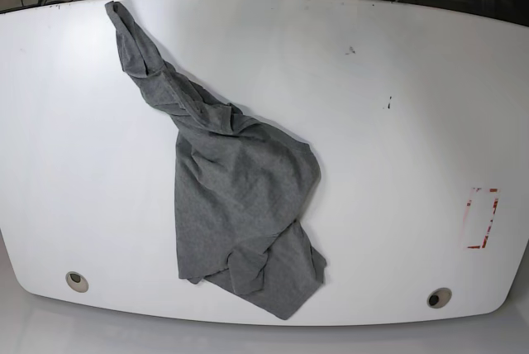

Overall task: Fold the T-shirt properly
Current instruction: 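Lower the right gripper onto the bunched end of the grey T-shirt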

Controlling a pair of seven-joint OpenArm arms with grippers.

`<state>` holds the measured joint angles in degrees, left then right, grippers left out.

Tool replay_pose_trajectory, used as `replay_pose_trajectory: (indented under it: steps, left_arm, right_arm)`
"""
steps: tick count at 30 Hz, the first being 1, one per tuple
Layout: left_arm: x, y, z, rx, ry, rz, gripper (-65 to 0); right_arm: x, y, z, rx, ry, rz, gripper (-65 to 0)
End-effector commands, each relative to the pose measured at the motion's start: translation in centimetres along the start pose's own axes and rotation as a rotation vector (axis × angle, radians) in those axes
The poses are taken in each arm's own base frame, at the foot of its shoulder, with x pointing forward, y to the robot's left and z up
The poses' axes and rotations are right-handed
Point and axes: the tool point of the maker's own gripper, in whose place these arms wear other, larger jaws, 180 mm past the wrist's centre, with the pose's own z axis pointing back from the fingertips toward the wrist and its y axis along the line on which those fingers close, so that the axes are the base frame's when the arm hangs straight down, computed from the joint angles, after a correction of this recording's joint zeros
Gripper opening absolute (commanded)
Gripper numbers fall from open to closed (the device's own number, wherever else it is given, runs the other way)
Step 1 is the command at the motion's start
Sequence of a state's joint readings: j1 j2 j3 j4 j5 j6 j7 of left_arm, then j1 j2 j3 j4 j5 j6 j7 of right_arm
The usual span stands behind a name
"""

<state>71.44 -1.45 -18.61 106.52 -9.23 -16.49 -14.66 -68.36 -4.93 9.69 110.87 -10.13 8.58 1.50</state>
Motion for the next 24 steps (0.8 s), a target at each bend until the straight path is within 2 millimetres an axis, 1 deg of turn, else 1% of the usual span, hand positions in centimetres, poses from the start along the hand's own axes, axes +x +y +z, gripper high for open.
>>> replay_pose_trajectory:
  steps: [1,3,5,10,13,15,16,19,22,24]
  left_arm:
    - [2.0,0.3,0.4,0.007,-0.056,-0.007,-51.7]
    - [2.9,0.3,0.3,0.005,-0.078,-0.016,-51.7]
    - [3.5,0.1,0.1,0.0,-0.095,-0.021,-51.7]
    - [6.6,-0.1,-1.5,-0.006,-0.198,-0.035,-51.0]
    - [7.9,-0.1,-2.5,-0.007,-0.248,-0.037,-45.7]
    - [8.9,-0.1,-3.1,-0.007,-0.282,-0.038,-39.9]
    - [9.6,-0.2,-3.6,-0.008,-0.308,-0.038,-35.4]
    - [11.1,-0.4,-4.5,-0.013,-0.361,-0.039,-27.8]
    - [12.2,-0.5,-5.1,-0.017,-0.4,-0.04,-27.1]
    - [13.1,-1.1,-5.5,-0.032,-0.427,-0.036,-27.1]
  right_arm:
    - [1.6,-0.4,0.4,-0.008,-0.039,0.005,-39.6]
    - [3.0,-0.5,-0.1,-0.014,-0.076,0.007,-39.6]
    - [3.8,-0.6,-0.5,-0.017,-0.094,0.008,-39.6]
    - [6.1,-0.8,-1.9,-0.026,-0.165,0.005,-39.6]
    - [7.6,-0.7,-2.7,-0.026,-0.209,0.002,-39.6]
    - [8.8,-0.2,-3.3,-0.011,-0.244,-0.002,-39.6]
    - [9.6,0.0,-3.6,-0.005,-0.269,-0.004,-39.6]
    - [11.2,0.4,-4.3,0.006,-0.313,-0.005,-39.6]
    - [13.1,0.3,-5.0,0.001,-0.365,-0.003,-39.2]
    - [14.4,0.5,-5.4,0.007,-0.4,-0.002,-39.0]
